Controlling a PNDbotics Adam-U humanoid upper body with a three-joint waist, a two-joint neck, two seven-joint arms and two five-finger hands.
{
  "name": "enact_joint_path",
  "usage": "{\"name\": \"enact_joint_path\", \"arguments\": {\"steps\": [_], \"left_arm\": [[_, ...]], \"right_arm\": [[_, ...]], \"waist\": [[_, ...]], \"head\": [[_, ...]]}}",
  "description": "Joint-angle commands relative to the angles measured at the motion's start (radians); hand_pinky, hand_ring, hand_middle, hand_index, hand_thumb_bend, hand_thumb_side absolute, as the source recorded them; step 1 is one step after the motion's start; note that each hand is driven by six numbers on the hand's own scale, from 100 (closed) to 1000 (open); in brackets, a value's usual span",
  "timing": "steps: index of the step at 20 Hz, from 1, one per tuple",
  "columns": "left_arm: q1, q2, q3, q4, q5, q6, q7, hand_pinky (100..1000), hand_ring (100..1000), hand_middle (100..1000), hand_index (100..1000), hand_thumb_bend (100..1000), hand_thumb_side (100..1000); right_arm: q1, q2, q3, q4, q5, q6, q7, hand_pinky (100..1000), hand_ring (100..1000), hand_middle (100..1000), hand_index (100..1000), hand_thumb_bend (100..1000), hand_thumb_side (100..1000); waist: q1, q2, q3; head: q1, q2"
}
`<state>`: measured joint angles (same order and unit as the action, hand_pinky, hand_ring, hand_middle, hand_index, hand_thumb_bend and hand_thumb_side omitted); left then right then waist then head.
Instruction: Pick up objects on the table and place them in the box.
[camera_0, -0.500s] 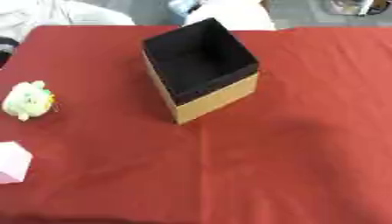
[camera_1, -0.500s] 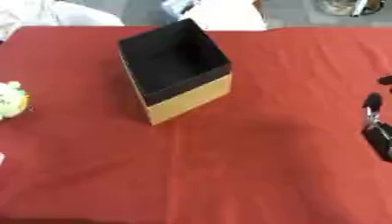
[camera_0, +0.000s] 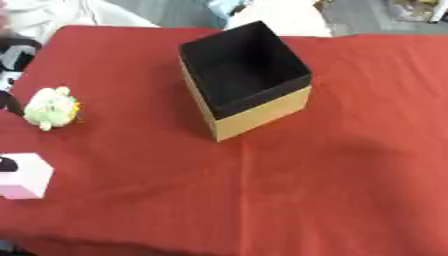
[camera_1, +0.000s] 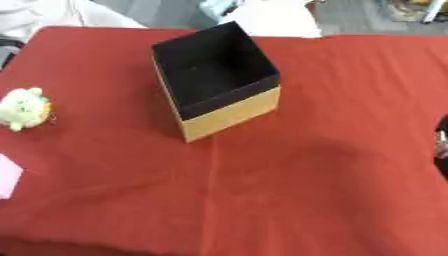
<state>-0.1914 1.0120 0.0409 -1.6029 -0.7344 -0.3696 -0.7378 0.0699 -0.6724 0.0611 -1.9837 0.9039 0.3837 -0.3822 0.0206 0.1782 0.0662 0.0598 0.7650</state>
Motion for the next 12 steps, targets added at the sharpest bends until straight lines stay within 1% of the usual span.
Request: {"name": "enact_joint_path", "arguments": {"steps": [1,2,5,12], "left_arm": [[0.001,0.036,0.002,-0.010,-0.009,-0.040,-0.032,955,925,889,924,737,826],[0.002,0.036,-0.001,-0.012,-0.012,-0.042,-0.033,955,925,889,924,739,826],[0.005,0.036,-0.008,-0.015,-0.024,-0.048,-0.039,962,931,896,926,783,818],[0.006,0.029,-0.014,0.005,-0.057,-0.049,-0.044,961,931,900,933,793,830]], "right_arm": [[-0.009,-0.019,-0.014,-0.016,-0.003,-0.002,0.002,526,490,515,694,100,100],[-0.009,-0.018,-0.014,-0.016,-0.003,-0.002,0.002,526,490,515,694,100,100],[-0.009,-0.018,-0.013,-0.016,-0.004,-0.003,0.002,527,490,515,694,100,100],[-0.011,-0.015,-0.011,-0.016,-0.006,-0.001,0.000,525,489,514,694,100,100]], "waist": [[0.000,-0.013,0.002],[0.000,-0.013,0.002],[-0.001,-0.012,0.001],[-0.003,-0.007,-0.002]], "head": [[0.001,0.005],[0.000,0.005],[-0.003,0.005],[-0.022,0.005]]}}
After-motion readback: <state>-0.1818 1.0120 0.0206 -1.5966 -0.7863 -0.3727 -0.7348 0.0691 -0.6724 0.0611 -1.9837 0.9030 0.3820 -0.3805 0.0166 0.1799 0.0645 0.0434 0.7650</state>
